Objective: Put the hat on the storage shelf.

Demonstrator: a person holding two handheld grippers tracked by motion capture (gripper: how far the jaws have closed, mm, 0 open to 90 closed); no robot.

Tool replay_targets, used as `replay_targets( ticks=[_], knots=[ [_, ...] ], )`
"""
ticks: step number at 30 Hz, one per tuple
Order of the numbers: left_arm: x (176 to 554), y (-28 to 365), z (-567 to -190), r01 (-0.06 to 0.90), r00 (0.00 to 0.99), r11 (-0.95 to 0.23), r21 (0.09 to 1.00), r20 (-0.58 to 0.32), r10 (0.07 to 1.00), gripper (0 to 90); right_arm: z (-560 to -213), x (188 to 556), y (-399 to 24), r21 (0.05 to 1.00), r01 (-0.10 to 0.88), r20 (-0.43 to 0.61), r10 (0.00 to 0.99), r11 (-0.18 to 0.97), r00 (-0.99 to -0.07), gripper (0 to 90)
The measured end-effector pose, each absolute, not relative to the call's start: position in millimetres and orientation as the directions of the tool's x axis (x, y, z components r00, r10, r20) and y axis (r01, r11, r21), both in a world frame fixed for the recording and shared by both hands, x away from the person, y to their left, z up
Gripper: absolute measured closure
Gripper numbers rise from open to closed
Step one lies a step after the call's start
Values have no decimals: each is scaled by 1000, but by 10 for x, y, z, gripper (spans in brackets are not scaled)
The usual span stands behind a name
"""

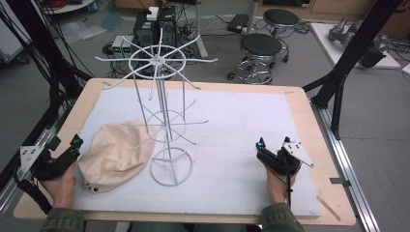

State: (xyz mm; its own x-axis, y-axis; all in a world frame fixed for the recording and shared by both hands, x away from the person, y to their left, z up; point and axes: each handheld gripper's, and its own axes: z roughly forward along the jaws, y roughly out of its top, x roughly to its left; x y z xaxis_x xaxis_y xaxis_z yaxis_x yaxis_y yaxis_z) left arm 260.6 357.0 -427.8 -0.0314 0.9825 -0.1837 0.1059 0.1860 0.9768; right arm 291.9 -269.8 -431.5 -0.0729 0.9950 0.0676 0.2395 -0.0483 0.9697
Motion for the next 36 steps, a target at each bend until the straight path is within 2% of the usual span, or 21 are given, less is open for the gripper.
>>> replay_targets(
  ticks=[36],
  knots=[
    [2610, 3545, -4229, 92, -12, 188, 978, -187, 982, 295, -4321, 2923, -2693, 970, 241, 63, 995, -43, -76, 91]
  ],
)
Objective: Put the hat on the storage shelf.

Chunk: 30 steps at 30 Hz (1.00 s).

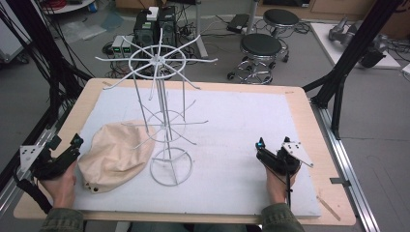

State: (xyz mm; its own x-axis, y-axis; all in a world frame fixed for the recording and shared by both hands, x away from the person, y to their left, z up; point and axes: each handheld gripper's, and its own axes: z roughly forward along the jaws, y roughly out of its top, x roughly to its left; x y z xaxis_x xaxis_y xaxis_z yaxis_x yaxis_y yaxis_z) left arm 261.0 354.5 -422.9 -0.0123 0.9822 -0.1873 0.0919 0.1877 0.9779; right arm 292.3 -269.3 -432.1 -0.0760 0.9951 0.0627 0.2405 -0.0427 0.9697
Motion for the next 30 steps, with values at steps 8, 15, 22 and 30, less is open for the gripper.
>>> replay_targets(
  ticks=[8, 15, 22, 30],
  knots=[
    [2632, 3480, -4165, 81, 15, 171, 982, -173, 985, 296, -4323, 2927, -2690, 969, 242, 62, 995, -42, -75, 91],
    [2630, 3437, -4087, 75, 50, 167, 983, -171, 984, 296, -4325, 2926, -2685, 968, 249, 64, 995, -42, -80, 91],
    [2639, 3362, -3991, 63, 97, 161, 985, -167, 981, 296, -4327, 2926, -2678, 967, 250, 63, 995, -41, -80, 91],
    [2678, 3270, -3951, 96, 160, 168, 981, -181, 970, 298, -4329, 2932, -2675, 967, 250, 60, 995, -37, -84, 91]
  ],
)
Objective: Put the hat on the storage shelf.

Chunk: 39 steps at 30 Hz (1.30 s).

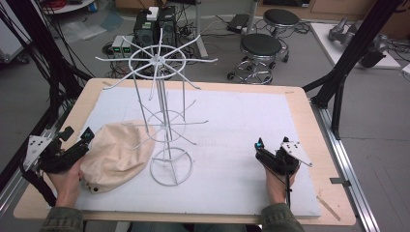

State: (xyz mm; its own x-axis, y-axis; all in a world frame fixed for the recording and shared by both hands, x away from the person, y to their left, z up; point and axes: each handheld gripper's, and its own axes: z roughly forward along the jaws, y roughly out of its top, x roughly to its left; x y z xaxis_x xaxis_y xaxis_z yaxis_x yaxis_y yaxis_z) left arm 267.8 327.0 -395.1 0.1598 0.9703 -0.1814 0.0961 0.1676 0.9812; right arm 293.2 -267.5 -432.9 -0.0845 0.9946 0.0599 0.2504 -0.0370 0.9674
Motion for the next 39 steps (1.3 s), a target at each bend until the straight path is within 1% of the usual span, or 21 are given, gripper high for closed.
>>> replay_targets(
  ticks=[10, 33, 39],
  knots=[
    [2742, 3142, -3883, 143, 239, 146, 979, -177, 955, 297, -4330, 2935, -2673, 968, 247, 52, 995, -29, -87, 91],
    [2956, 2814, -3830, 246, 350, 68, 967, -154, 924, 300, -4333, 2943, -2637, 968, 252, 42, 994, -16, -98, 91],
    [3056, 2684, -3814, 309, 402, 35, 950, -164, 901, 303, -4333, 2948, -2636, 968, 251, 42, 994, -16, -97, 91]
  ],
)
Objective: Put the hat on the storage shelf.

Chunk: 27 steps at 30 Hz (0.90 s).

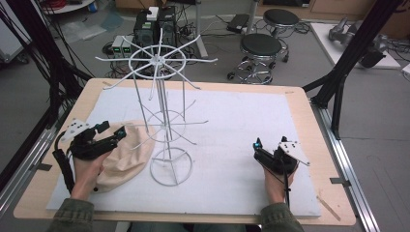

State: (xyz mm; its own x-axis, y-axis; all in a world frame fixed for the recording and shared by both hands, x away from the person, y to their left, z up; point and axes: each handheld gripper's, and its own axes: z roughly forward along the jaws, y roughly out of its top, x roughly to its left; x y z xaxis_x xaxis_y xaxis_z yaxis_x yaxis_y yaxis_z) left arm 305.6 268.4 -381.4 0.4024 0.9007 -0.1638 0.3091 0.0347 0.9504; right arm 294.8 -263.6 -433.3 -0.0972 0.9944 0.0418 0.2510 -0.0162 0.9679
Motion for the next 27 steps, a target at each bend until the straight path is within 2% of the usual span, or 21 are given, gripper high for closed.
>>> replay_targets(
  ticks=[8, 19, 27],
  knots=[
    [3176, 2509, -3841, 412, 446, -11, 911, -192, 874, 313, -4329, 2946, -2640, 969, 246, 37, 994, -12, -98, 90],
    [3265, 2423, -3928, 534, 440, -28, 845, -250, 863, 318, -4327, 2945, -2638, 969, 246, 34, 995, -9, -98, 91],
    [3319, 2294, -4016, 613, 432, -72, 787, -258, 864, 321, -4327, 2944, -2628, 969, 247, 36, 995, -11, -98, 90]
  ],
)
